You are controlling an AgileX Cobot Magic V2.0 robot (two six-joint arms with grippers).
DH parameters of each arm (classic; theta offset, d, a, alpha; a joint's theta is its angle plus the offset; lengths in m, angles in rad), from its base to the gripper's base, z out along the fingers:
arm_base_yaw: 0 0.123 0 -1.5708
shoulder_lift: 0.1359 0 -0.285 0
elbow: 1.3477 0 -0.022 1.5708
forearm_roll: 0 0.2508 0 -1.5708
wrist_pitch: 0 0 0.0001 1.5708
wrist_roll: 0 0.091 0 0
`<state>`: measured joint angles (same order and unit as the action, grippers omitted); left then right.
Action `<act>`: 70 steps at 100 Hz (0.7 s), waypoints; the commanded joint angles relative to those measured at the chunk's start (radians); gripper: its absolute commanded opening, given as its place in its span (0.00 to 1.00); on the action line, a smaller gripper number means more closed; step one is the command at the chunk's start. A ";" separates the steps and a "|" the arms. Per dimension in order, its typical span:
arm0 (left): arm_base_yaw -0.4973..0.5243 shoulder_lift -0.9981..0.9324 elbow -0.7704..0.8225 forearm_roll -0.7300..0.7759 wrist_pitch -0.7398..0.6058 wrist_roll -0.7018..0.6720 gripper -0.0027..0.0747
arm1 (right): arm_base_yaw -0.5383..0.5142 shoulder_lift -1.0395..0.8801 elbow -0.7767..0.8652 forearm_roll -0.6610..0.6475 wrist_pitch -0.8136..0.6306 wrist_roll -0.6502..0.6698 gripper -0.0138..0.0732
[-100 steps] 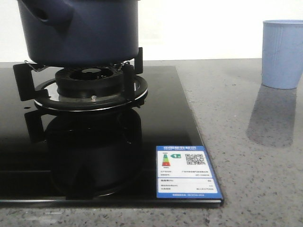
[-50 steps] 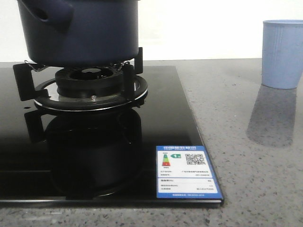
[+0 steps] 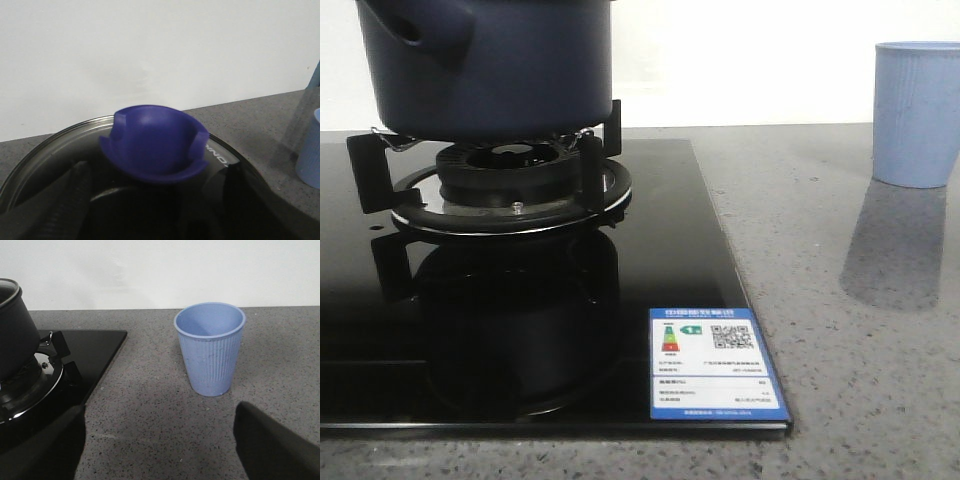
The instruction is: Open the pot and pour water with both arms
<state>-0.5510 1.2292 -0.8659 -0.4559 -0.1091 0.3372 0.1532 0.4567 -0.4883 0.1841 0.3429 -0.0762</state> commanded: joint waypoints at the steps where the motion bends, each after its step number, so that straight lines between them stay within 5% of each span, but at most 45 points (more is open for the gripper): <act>1: 0.007 0.002 -0.061 0.008 -0.089 0.000 0.69 | 0.005 0.013 -0.036 0.003 -0.073 -0.013 0.76; 56: 0.009 0.085 -0.128 0.016 -0.088 0.000 0.68 | 0.005 0.013 -0.036 0.003 -0.073 -0.013 0.76; 70: 0.009 0.088 -0.128 0.016 -0.088 0.000 0.61 | 0.005 0.013 -0.036 0.003 -0.073 -0.013 0.76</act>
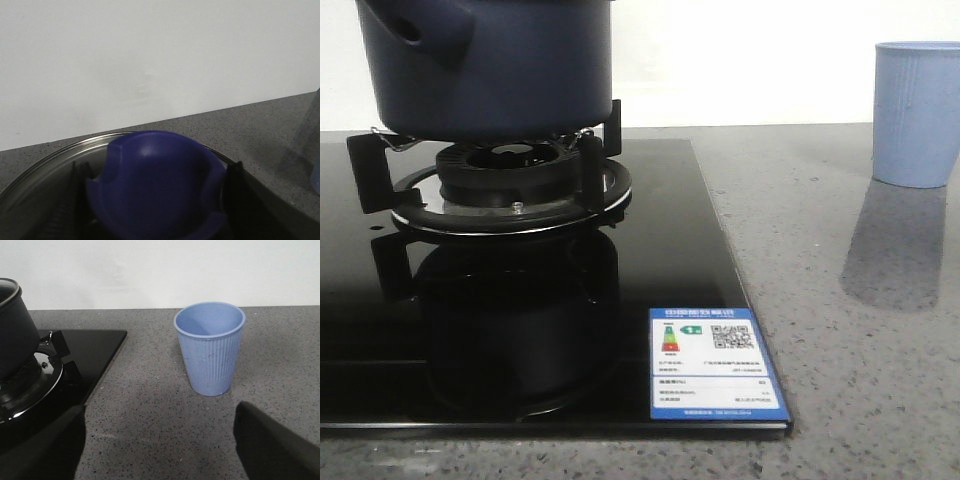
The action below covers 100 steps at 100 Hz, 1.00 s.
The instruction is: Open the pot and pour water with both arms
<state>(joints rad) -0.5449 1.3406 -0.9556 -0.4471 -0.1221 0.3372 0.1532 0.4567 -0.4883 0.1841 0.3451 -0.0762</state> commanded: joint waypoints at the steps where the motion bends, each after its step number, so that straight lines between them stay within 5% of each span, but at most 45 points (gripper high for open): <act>1: 0.003 -0.024 -0.039 0.007 -0.075 0.000 0.60 | 0.005 0.013 -0.036 0.003 -0.075 -0.013 0.76; 17: 0.003 -0.024 -0.039 0.007 -0.075 0.000 0.50 | 0.005 0.013 -0.036 0.003 -0.075 -0.013 0.76; 50: 0.011 -0.087 -0.039 0.007 -0.103 0.000 0.50 | 0.005 0.013 -0.036 0.001 -0.070 -0.013 0.76; 73: 0.109 -0.183 -0.039 0.007 -0.099 0.000 0.50 | 0.005 0.032 -0.007 -0.049 -0.087 -0.013 0.76; 100: 0.197 -0.261 -0.039 0.007 -0.066 0.000 0.50 | 0.005 0.172 0.133 -0.061 -0.422 -0.013 0.76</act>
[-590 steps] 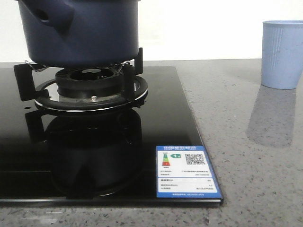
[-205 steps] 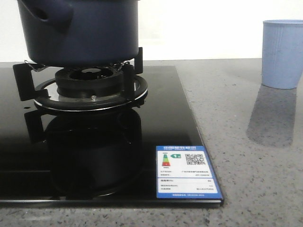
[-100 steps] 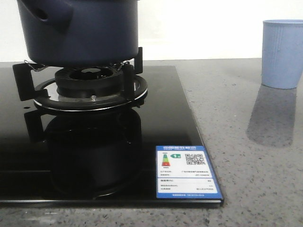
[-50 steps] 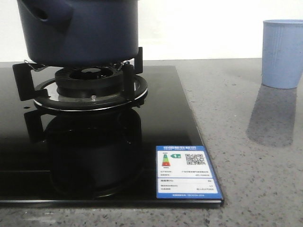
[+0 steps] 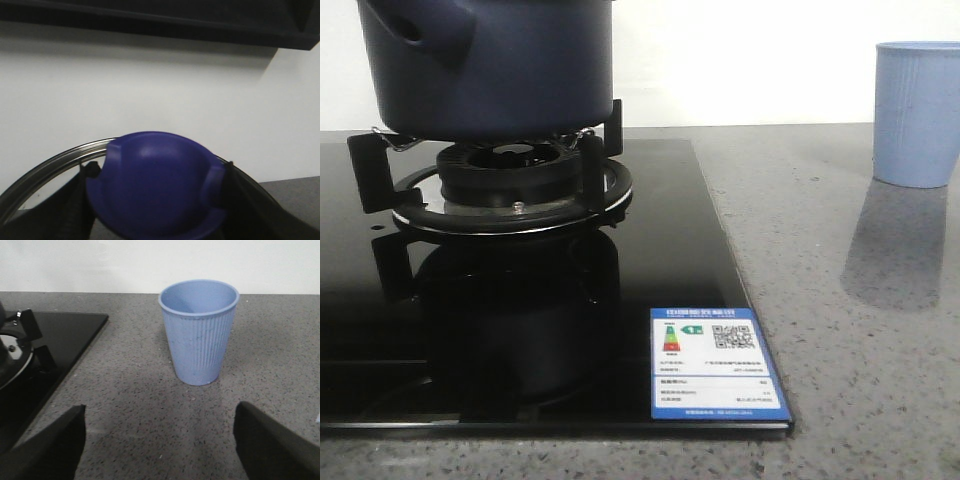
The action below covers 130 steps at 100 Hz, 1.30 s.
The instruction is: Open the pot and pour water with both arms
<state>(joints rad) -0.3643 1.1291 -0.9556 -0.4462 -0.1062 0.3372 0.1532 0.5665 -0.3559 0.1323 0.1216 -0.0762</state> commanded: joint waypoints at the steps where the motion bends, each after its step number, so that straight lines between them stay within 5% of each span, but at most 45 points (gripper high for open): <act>1: 0.020 -0.053 -0.039 0.006 -0.082 0.000 0.50 | 0.005 0.069 0.004 -0.010 -0.207 -0.013 0.76; 67: 0.042 -0.111 -0.039 0.007 -0.077 0.000 0.50 | 0.005 0.716 0.006 0.019 -0.918 0.057 0.76; 130: 0.042 -0.111 -0.039 0.007 -0.077 0.000 0.50 | -0.023 0.934 -0.167 0.046 -0.980 0.056 0.76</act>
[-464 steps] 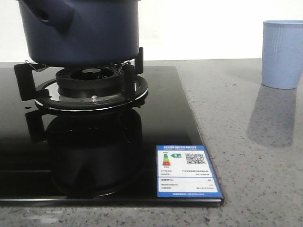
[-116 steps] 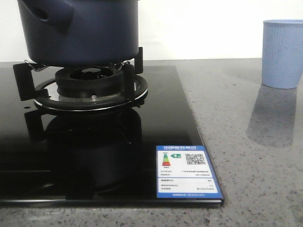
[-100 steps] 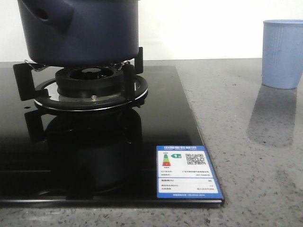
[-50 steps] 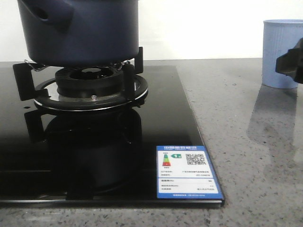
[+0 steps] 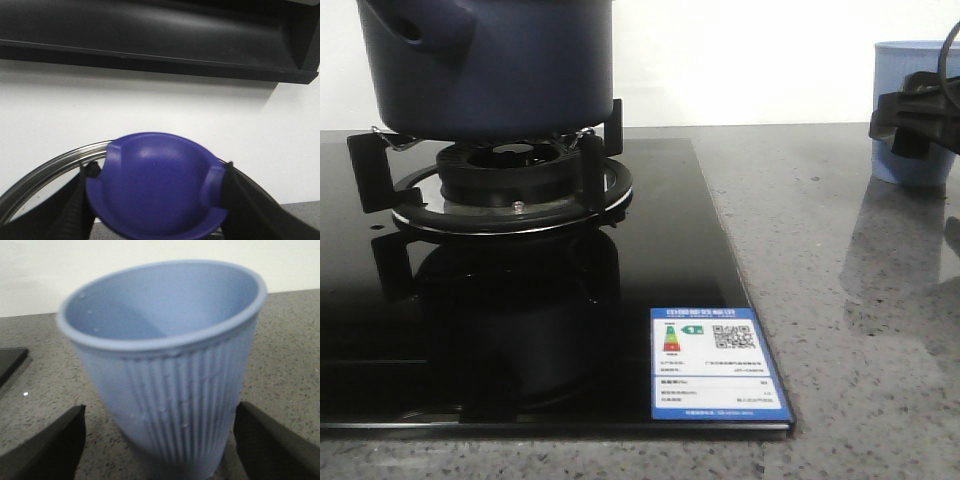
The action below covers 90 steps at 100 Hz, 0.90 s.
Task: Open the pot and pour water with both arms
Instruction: 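Lift the blue cup with the right gripper and carry it toward the pot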
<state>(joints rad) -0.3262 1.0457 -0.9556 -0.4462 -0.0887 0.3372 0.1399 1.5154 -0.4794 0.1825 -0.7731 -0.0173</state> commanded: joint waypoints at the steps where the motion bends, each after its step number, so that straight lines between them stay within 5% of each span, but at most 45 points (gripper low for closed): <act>1: 0.004 -0.027 -0.039 0.007 -0.094 0.000 0.50 | -0.010 -0.014 -0.046 -0.004 -0.085 -0.003 0.76; 59: 0.004 -0.027 -0.039 0.007 -0.094 0.000 0.50 | -0.017 0.064 -0.114 0.008 -0.110 -0.007 0.76; 79: 0.004 -0.027 -0.039 0.007 -0.103 0.000 0.50 | -0.046 0.064 -0.114 0.012 -0.078 -0.007 0.58; 90: 0.004 -0.027 -0.039 0.007 -0.104 0.000 0.50 | -0.046 0.064 -0.114 -0.002 -0.066 -0.007 0.57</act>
<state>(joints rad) -0.3262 1.0457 -0.9556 -0.4462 -0.0882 0.3372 0.1025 1.6089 -0.5684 0.1964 -0.7879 -0.0173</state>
